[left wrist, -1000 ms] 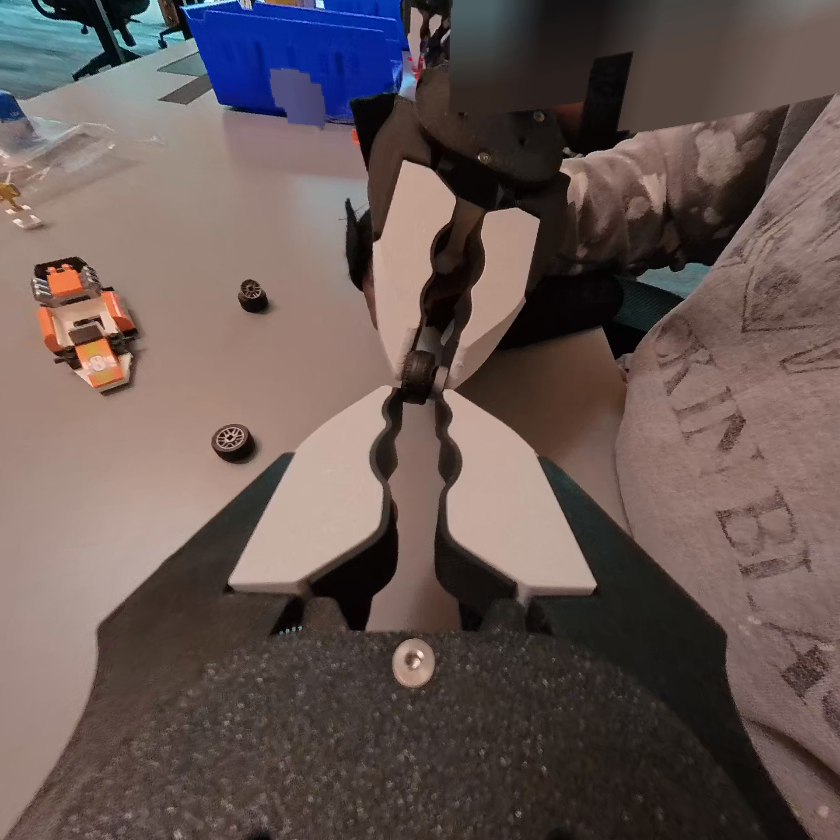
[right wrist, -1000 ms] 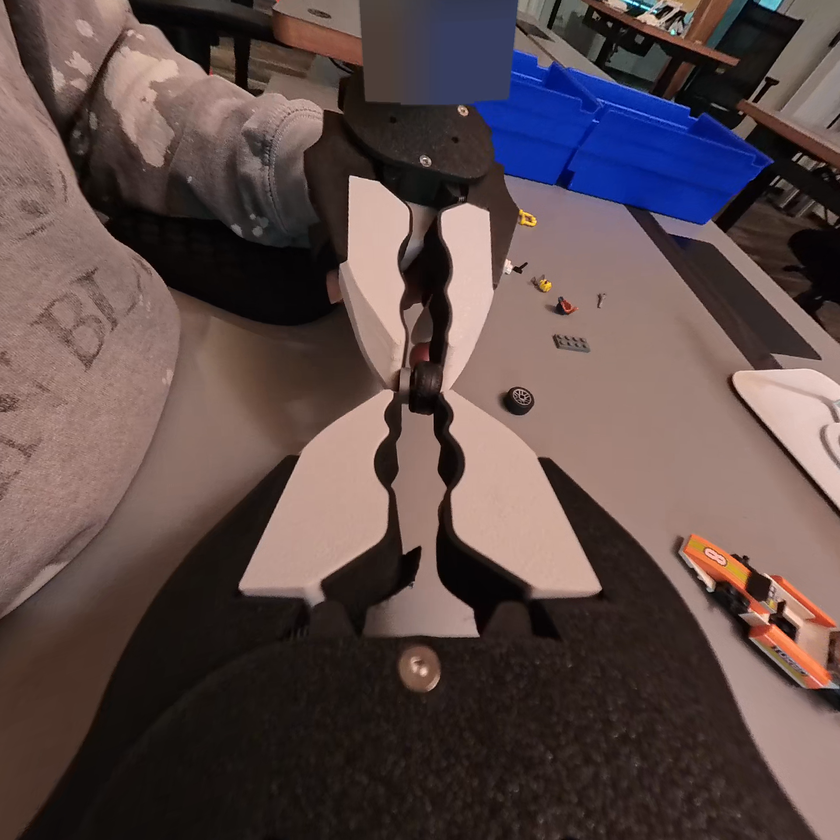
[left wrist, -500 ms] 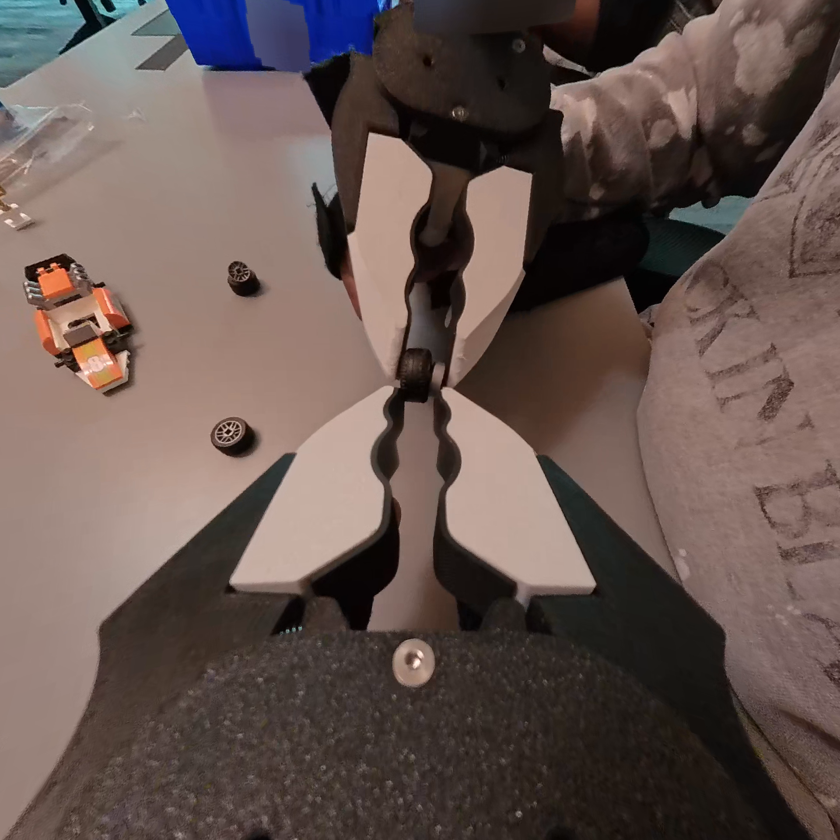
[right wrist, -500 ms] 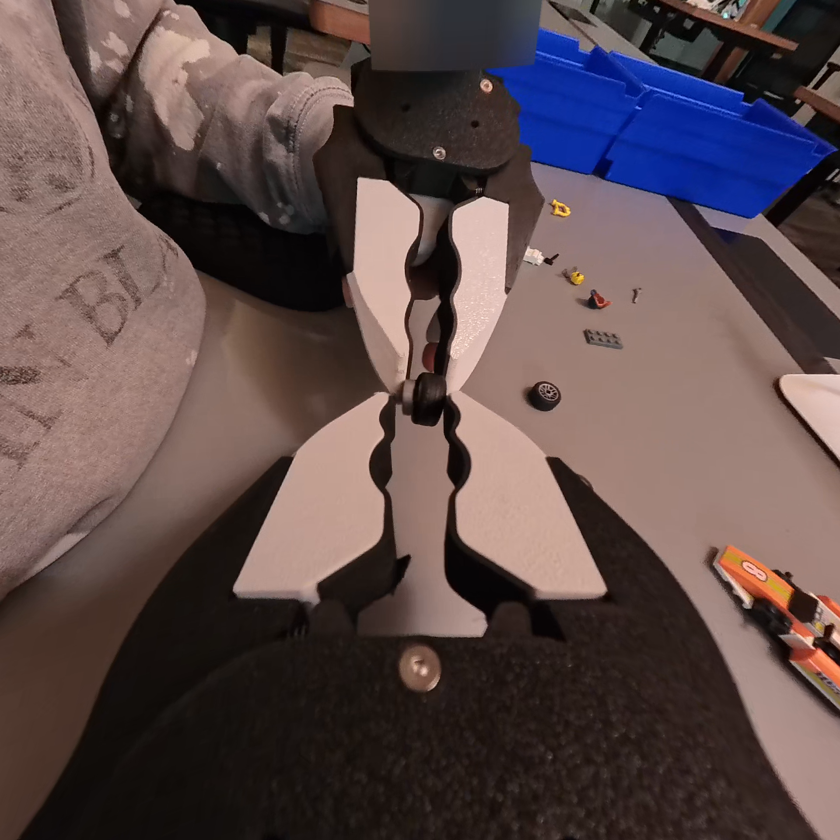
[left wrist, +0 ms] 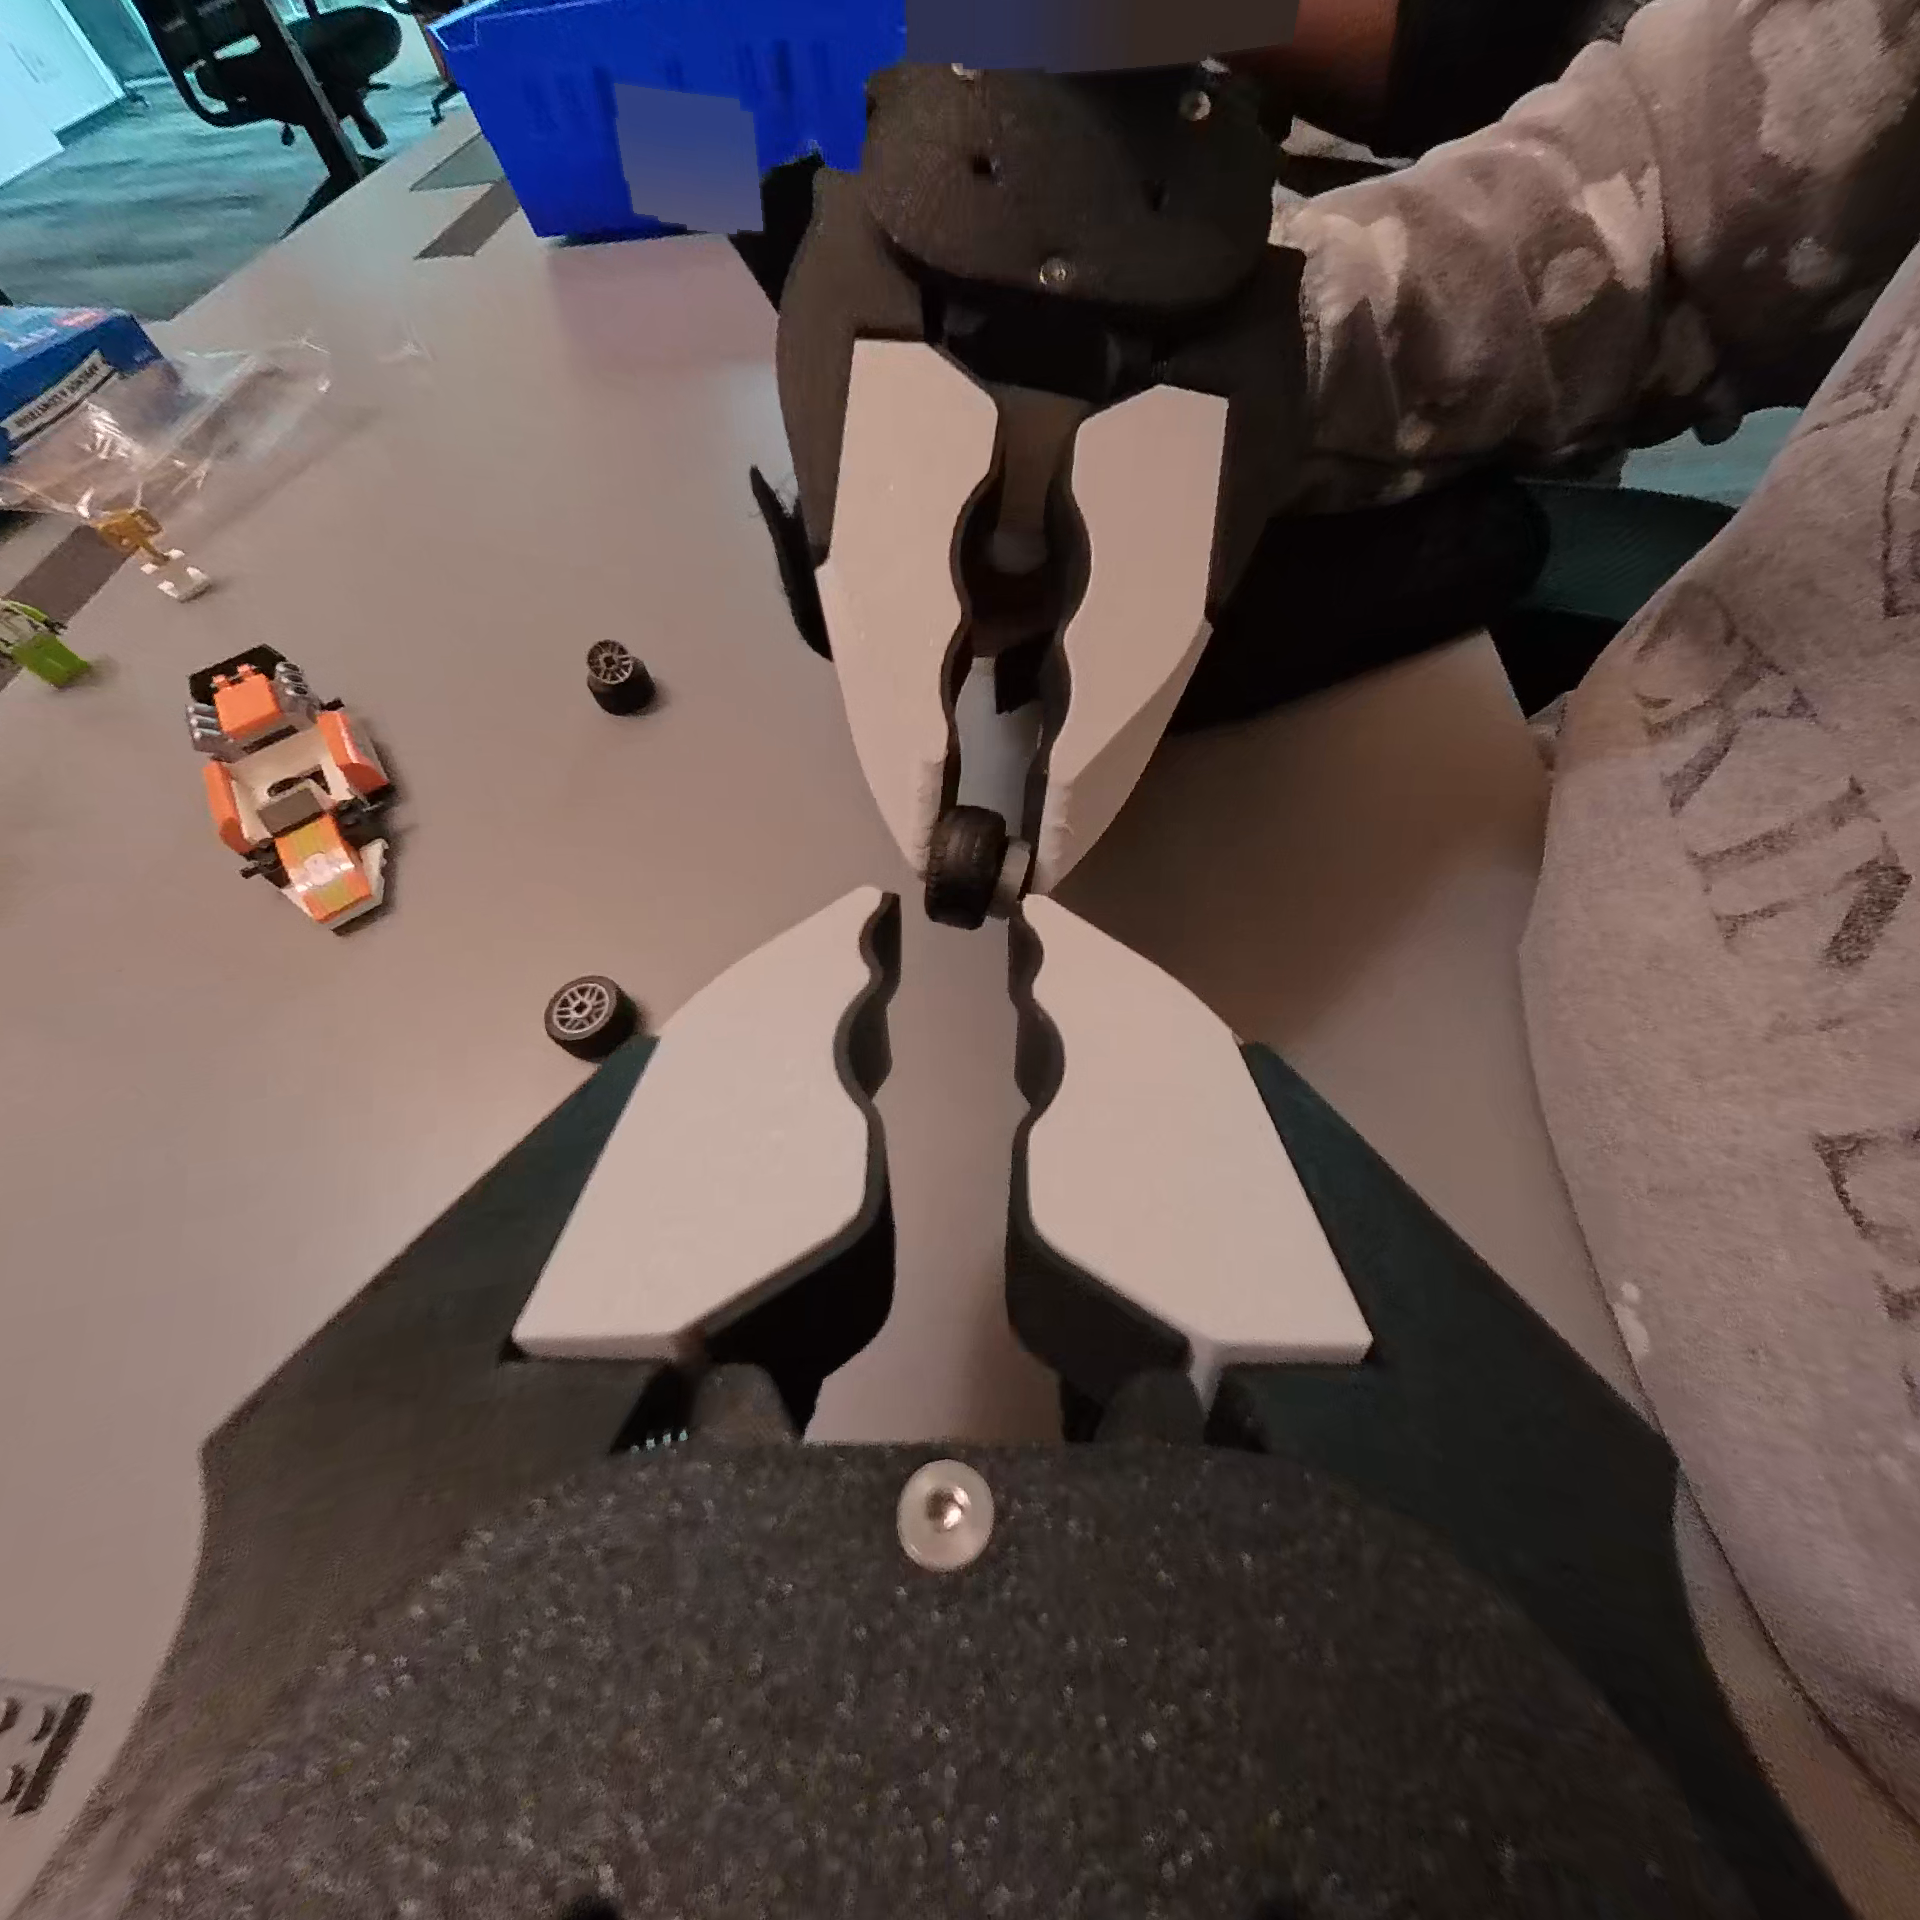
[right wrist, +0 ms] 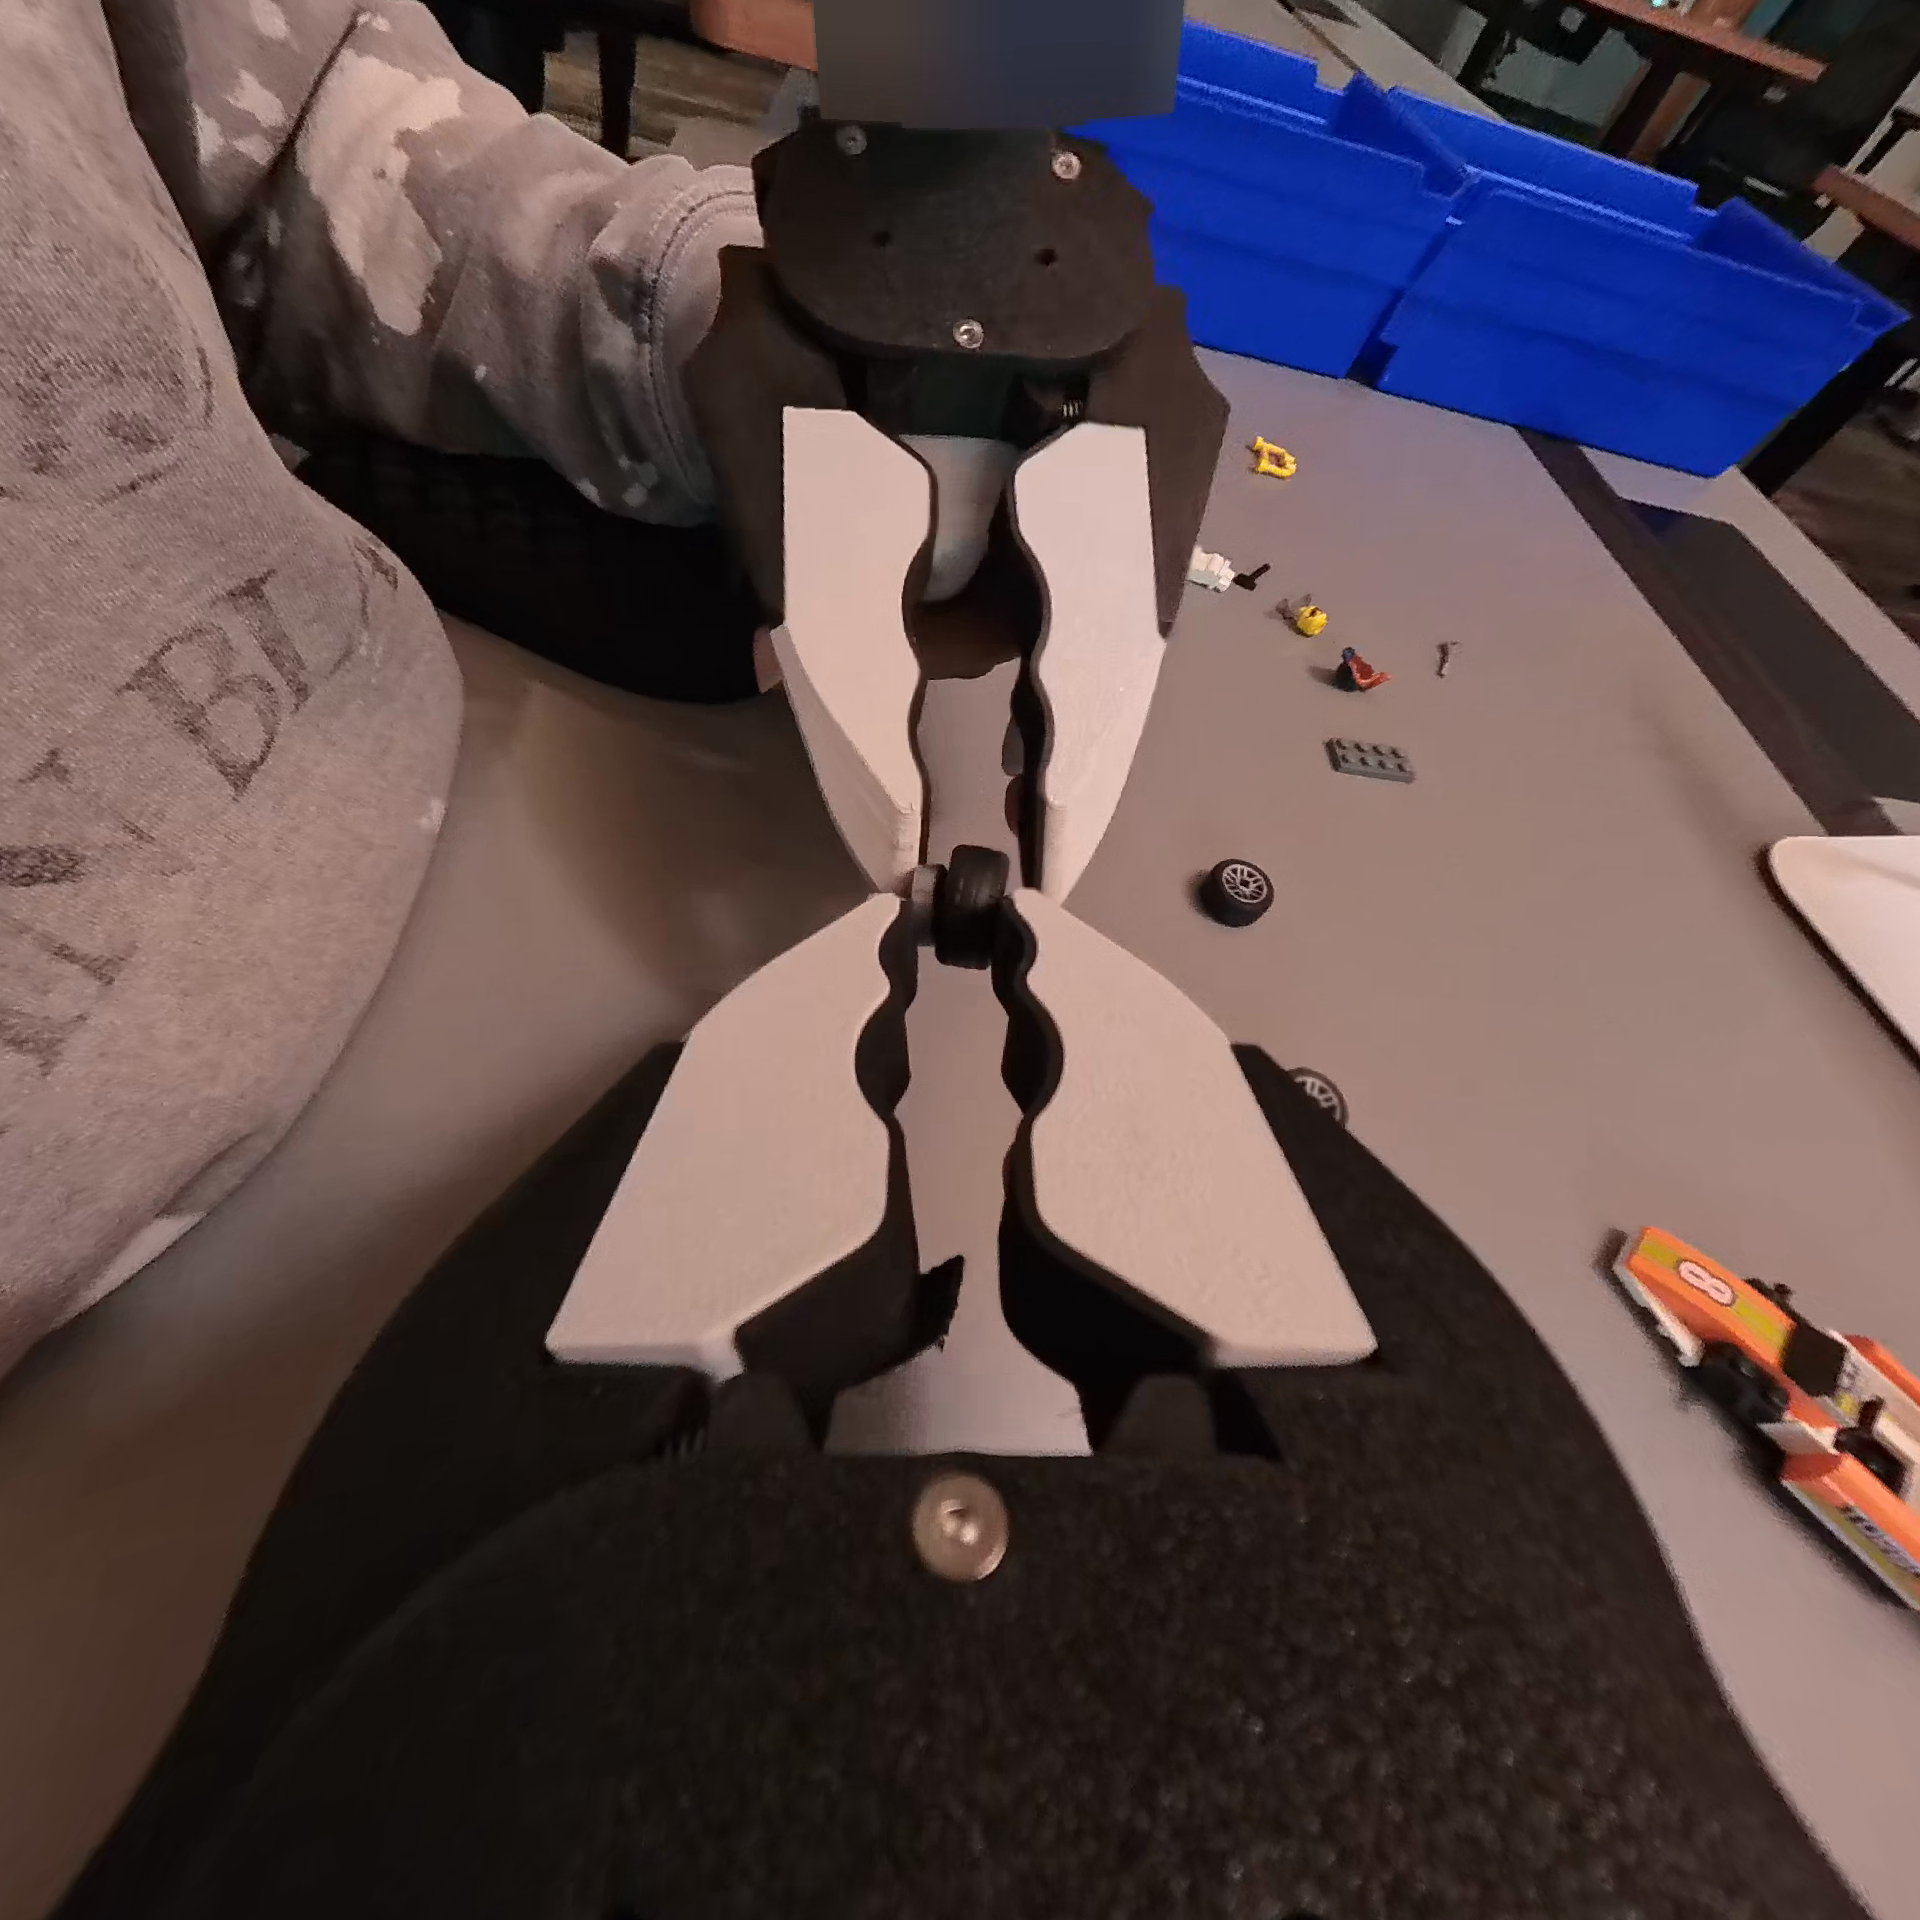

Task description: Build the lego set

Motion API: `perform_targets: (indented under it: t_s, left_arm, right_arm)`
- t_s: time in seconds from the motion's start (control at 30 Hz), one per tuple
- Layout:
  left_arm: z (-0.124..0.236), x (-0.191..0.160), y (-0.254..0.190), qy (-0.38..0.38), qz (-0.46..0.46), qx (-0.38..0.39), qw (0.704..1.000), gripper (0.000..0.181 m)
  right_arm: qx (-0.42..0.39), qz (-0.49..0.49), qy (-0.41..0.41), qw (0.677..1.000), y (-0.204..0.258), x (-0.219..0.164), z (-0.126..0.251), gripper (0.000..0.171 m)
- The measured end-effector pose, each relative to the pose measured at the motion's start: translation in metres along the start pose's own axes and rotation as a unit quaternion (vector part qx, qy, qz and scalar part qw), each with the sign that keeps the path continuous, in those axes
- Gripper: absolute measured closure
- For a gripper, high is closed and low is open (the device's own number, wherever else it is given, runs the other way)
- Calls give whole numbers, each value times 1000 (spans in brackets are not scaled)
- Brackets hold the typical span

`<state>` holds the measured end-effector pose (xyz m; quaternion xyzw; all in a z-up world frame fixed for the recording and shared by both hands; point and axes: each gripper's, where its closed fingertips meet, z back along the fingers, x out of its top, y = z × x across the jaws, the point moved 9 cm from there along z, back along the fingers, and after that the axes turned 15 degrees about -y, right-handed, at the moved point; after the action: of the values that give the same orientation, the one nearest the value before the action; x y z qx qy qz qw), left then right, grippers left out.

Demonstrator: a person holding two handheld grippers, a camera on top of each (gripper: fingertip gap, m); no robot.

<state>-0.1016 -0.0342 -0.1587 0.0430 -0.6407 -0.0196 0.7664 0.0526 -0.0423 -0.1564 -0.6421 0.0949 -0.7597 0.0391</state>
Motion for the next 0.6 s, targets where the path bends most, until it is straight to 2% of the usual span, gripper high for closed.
perform_targets:
  t_s: [0.03,0.3,0.6]
  left_arm:
    - [0,-1,-1,1,-1,-5,1000,167]
    - [-3,-6,2,23,28,13,999,167]
    - [-5,-9,3,44,52,12,998,168]
  right_arm:
    - [1,-3,2,1000,0,-1,0,157]
    - [-8,-54,-5,999,-5,-9,-1,157]
    - [-20,-29,-7,999,-4,-9,-2,154]
